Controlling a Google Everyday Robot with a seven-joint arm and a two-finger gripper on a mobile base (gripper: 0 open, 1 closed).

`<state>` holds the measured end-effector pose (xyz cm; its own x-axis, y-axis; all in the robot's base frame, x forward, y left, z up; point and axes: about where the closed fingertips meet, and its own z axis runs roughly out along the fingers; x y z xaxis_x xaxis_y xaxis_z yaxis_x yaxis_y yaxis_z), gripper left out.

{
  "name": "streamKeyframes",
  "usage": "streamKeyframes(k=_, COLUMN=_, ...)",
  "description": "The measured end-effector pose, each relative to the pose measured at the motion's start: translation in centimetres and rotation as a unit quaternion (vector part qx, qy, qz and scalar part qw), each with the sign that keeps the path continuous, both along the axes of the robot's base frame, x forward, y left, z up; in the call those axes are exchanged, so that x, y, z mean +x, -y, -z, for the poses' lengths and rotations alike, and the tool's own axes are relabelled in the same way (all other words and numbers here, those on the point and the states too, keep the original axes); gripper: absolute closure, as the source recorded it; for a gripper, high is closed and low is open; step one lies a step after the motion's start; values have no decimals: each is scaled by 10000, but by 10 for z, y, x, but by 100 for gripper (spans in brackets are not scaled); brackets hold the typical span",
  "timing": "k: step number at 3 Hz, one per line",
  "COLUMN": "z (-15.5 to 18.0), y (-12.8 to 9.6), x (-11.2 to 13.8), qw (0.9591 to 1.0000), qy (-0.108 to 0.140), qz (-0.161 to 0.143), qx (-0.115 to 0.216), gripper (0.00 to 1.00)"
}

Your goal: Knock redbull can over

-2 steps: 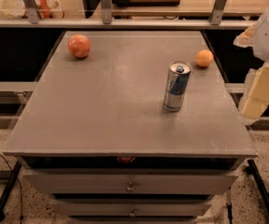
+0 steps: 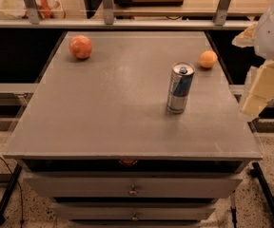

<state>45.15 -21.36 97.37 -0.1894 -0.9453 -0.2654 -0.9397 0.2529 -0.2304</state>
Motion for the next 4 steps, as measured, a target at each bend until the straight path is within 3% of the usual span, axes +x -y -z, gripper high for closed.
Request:
streamKeyframes(k=1, z=16, y=-8, x=25, qw=9983, qy=-79, qz=-325, qx=483, gripper=0)
streamKeyframes(k=2, z=34, y=-9, x=42, qw=9916, qy=-91, qz=-463, qx=1208, gripper=0)
streamKeyframes(k=3, z=53, y=-9, x=51, qw=9774, qy=3, qz=-364, qx=2082, gripper=0)
streamKeyframes(k=4, z=73, y=-3, x=63, qw=9565, qy=200, qz=-110, qx=2907, gripper=0)
